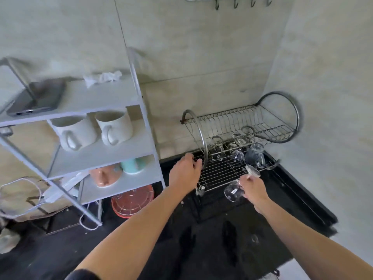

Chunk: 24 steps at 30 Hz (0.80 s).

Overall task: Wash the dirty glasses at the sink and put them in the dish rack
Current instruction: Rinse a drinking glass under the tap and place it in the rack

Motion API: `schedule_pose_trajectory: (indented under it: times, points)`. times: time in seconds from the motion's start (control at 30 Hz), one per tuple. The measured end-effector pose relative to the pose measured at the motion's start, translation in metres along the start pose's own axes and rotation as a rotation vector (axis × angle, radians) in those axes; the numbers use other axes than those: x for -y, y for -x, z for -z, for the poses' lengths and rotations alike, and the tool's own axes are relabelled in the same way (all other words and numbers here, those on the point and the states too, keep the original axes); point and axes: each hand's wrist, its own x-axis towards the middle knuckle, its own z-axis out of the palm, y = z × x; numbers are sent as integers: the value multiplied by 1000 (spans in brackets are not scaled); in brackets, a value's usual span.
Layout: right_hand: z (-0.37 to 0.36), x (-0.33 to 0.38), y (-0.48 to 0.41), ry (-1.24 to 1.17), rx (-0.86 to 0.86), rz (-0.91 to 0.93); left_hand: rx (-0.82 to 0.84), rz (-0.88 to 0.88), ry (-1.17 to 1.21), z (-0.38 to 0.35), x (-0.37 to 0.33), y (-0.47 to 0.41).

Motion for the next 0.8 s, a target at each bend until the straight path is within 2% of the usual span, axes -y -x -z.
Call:
schedule_pose_trajectory:
  times: [0.13,0.3,0.43,0.8]
  points:
    - [10,3,-61,147,-29,96,-24,86,-14,-29,-18,-31]
    - [-3,8,-121,356,96,261,-123,212,45,-66,-33,-47]
    - [-22,11,-156,472,162,273,-185,317,91,-82,-40,-46]
    - [-43,-10,-180,371,195,344,-238,343,106,-86,-43,-48]
